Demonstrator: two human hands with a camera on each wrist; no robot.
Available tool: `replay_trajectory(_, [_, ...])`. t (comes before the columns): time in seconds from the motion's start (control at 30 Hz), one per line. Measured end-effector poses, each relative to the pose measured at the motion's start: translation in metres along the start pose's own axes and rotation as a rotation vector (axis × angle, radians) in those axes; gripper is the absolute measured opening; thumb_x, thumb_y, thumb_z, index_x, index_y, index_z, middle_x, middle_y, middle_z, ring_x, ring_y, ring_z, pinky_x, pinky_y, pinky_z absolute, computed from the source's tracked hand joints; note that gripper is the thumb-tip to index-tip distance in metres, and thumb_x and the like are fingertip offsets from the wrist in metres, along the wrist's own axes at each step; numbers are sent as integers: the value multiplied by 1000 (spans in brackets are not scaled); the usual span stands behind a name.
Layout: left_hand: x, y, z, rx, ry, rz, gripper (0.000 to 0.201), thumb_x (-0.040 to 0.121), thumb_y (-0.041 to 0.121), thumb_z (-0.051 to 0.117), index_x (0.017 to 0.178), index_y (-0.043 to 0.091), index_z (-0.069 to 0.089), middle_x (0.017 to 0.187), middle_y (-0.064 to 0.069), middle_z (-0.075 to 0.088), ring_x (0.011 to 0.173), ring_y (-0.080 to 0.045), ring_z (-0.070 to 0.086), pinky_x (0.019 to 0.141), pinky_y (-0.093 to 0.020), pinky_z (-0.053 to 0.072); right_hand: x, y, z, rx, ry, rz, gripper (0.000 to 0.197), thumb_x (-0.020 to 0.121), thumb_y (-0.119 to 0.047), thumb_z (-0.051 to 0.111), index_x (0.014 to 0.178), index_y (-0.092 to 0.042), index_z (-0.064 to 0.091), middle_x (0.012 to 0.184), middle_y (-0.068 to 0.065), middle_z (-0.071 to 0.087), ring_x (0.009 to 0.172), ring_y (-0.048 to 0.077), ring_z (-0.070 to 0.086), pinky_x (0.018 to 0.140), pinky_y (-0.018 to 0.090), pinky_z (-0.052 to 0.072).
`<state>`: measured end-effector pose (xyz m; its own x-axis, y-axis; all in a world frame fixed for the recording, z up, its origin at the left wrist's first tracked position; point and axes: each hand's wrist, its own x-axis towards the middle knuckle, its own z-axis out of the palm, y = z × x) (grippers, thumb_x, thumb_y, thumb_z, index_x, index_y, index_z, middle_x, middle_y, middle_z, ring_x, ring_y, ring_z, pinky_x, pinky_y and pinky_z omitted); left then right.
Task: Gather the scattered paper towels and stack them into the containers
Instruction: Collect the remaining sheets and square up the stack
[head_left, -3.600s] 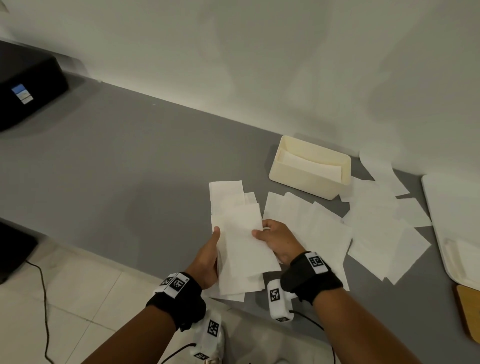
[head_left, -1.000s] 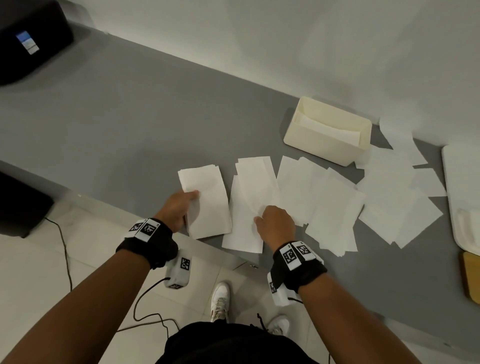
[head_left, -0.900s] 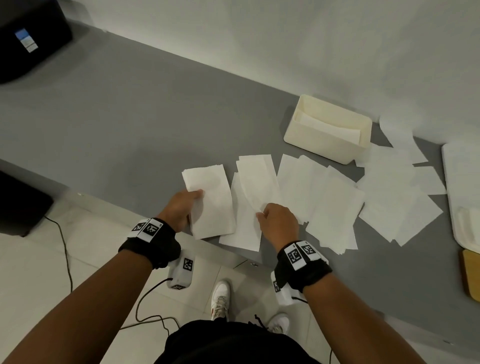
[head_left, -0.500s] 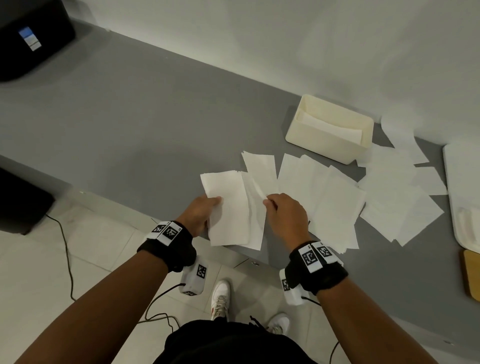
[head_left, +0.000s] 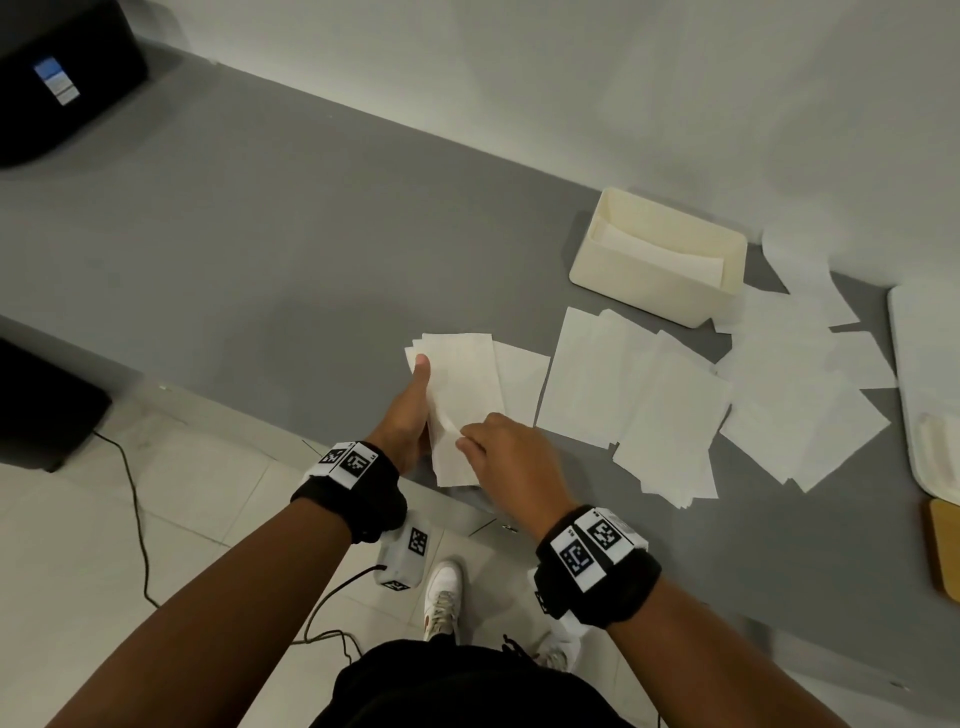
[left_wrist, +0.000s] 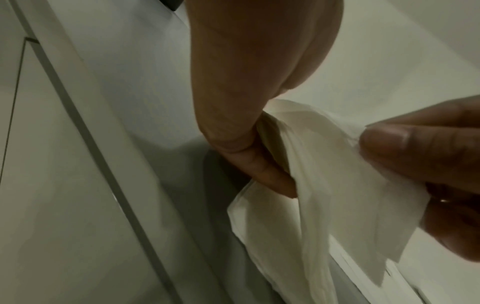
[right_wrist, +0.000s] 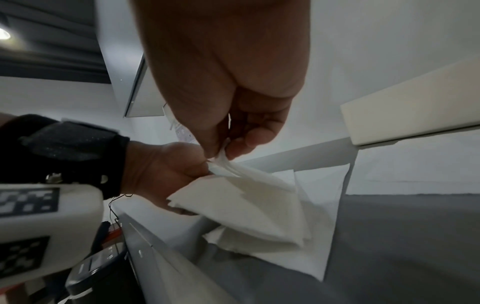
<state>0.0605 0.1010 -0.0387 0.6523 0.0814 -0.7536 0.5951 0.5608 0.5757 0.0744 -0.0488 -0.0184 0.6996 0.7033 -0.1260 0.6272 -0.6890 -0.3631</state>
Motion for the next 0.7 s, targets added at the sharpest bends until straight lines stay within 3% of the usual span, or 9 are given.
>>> replay_trajectory(0.1, [0, -1, -3, 72, 53, 78, 49, 98, 48, 45, 121, 9, 62, 118, -16, 68, 106, -33, 66, 94, -47, 51, -1, -3, -1, 40, -33, 0, 36, 98, -45, 43, 101, -20, 70, 90, 0, 62, 79, 19, 61, 62, 26, 35])
replay_trajectory(0.2, [8, -3, -11, 139, 131, 192, 36, 96, 22, 52, 126, 2, 56, 124, -20, 63, 111, -38, 61, 97, -52, 49, 3, 8, -7, 141, 94, 242, 47, 97, -50, 40, 93, -14, 70, 88, 4, 66, 80, 23, 62, 64, 28, 39])
replay_trajectory(0.33, [11, 4, -29, 129, 194, 264, 31, 99, 16, 50, 126, 3, 56, 119, -16, 64, 105, -33, 61, 85, -39, 52, 16, 34, -6, 46, -66, 586, 55, 94, -55, 43, 109, -6, 61, 106, 9, 67, 101, 28, 63, 74, 30, 42])
replay_trajectory(0.47, [13, 11, -44, 144, 230, 261, 28, 99, 14, 49, 124, 6, 57, 112, -11, 65, 97, -28, 61, 77, -34, 51, 27, 34, 10, 52, -82, 553, 50, 89, -47, 59, 118, -6, 55, 117, 8, 58, 107, 26, 59, 84, 31, 45])
replay_trajectory(0.57, [12, 14, -50, 142, 234, 274, 24, 99, 14, 49, 120, 10, 58, 105, -6, 66, 94, -25, 61, 77, -33, 50, 32, 32, 20, 133, -38, 506, 23, 93, -29, 55, 96, -8, 63, 109, 9, 61, 95, 25, 60, 74, 25, 38])
replay_trajectory(0.63, [11, 15, -53, 145, 250, 274, 23, 98, 14, 49, 120, 12, 58, 107, -6, 66, 92, -23, 62, 78, -32, 50, 33, 33, 20, 192, -29, 501, 20, 91, -22, 53, 73, -14, 53, 90, 7, 60, 80, 22, 53, 68, 24, 33])
replay_trajectory(0.7, [10, 16, -56, 159, 261, 261, 24, 98, 13, 50, 120, 11, 58, 109, -8, 65, 91, -23, 61, 80, -34, 50, 33, 35, 15, 379, 25, 508, 23, 86, -17, 57, 68, -17, 43, 72, -1, 51, 71, 19, 47, 60, 25, 34])
